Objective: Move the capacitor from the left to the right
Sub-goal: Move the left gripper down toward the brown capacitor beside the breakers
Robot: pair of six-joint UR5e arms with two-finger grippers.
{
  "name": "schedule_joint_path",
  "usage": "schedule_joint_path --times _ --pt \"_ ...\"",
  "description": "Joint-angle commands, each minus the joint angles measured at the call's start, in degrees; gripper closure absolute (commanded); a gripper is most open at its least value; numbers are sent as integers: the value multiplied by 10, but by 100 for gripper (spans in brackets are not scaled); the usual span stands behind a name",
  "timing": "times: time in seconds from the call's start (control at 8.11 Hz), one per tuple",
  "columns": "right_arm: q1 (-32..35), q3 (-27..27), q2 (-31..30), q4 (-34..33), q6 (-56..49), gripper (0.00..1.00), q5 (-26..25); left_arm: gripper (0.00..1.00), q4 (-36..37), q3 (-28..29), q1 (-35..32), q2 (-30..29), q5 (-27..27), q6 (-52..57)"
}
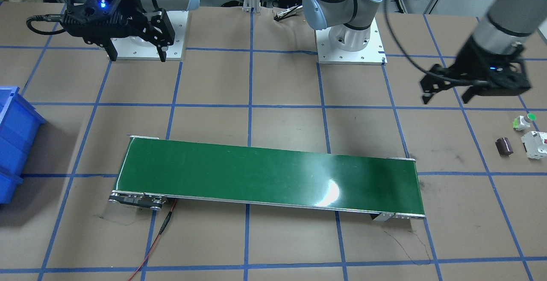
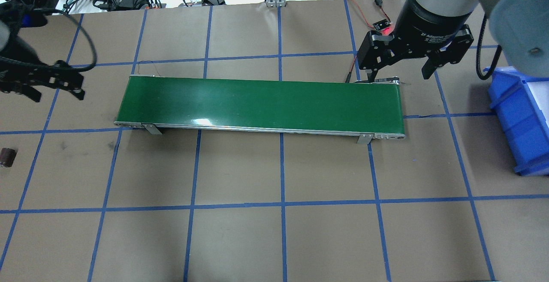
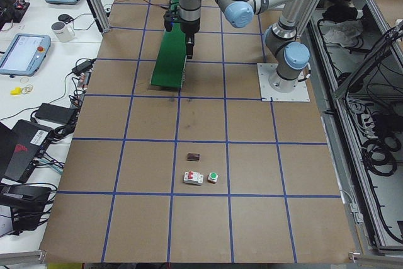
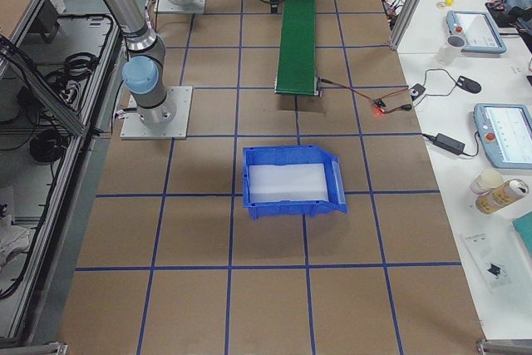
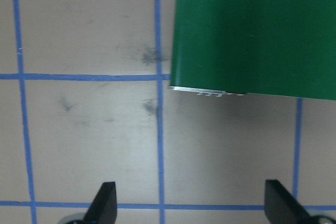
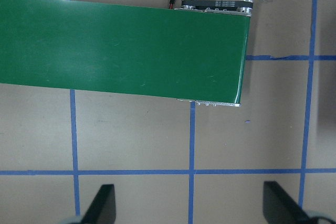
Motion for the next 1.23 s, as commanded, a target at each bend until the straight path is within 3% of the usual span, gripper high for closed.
schedule_joint_path --times 0.0,0.12,0.49,1.11 --pt "0 0 0 0 0 0 0 0 75 3 158 -61 -1 182" --pt "0 0 0 0 0 0 0 0 155 -2 203 -98 -2 238" --pt "0 0 0 0 0 0 0 0 246 0 261 -196 -5 308" --pt "0 0 0 0 0 0 0 0 284 2 291 -287 -2 305"
